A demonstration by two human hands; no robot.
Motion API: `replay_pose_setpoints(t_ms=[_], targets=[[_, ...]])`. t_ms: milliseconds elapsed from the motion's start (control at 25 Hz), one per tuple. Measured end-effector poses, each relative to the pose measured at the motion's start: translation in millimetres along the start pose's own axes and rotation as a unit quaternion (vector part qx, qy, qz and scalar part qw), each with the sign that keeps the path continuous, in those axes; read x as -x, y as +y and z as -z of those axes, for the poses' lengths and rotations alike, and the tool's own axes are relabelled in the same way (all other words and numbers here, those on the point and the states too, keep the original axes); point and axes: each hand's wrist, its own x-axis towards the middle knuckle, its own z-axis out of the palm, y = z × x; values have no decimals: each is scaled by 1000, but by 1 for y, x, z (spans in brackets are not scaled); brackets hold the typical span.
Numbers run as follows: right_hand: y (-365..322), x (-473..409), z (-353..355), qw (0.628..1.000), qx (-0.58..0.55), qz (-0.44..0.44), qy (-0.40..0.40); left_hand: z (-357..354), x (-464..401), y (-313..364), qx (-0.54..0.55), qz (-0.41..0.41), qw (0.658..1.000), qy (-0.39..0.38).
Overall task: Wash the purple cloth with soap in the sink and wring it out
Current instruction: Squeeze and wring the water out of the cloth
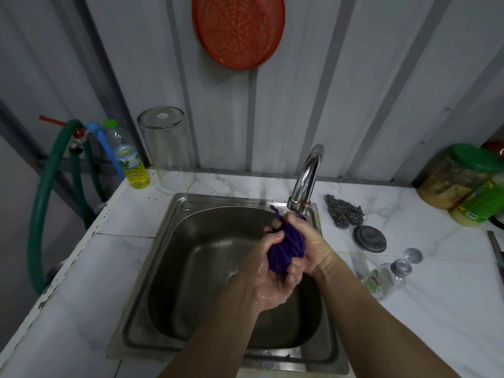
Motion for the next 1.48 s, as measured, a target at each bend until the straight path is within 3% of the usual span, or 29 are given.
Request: replay_pose_setpoints(t_ms=[160, 360, 480, 560, 600, 720, 840, 920, 1000, 1040, 1160, 1200, 1240, 1320, 1400, 1480], targets=[[-15, -7, -4, 995, 76, -18, 58, 0, -4, 5, -48, 47, 998, -6], [-15, -10, -5, 978, 181, -29, 103, 6, -11, 14, -235, 77, 965, 91], [-8, -13, -12, 941, 297, -2, 164, 10, -19, 13, -422, 82, 880, 204], [-2, -15, -21, 892, 405, 14, 199, 13, -27, 6, -526, 39, 803, 277], [1, -17, -22, 872, 435, 24, 223, 17, -32, 2, -543, 11, 785, 299], [9, -26, -18, 848, 432, 38, 305, 28, -48, -4, -588, -95, 737, 319], [18, -33, -11, 823, 425, 30, 375, 32, -49, -7, -673, -142, 638, 346], [22, -34, -10, 799, 446, 22, 403, 36, -47, -13, -676, -176, 619, 358], [23, -34, -8, 798, 430, 26, 422, 39, -48, -20, -672, -221, 609, 358], [22, -35, -7, 808, 405, 31, 427, 38, -47, -21, -678, -247, 589, 365], [20, -36, -7, 833, 339, 27, 437, 47, -51, -16, -738, -264, 484, 389], [20, -37, -9, 851, 309, 20, 424, 46, -50, -11, -746, -262, 469, 394], [19, -36, -9, 877, 258, 11, 405, 44, -46, -5, -745, -255, 477, 391], [12, -29, -4, 927, 156, -16, 342, 36, -37, 9, -729, -230, 548, 339], [2, -19, 5, 963, 82, -33, 254, 25, -30, 22, -654, -165, 681, 284], [0, -10, 9, 985, 3, -26, 170, 9, -21, 26, -474, -61, 845, 240]])
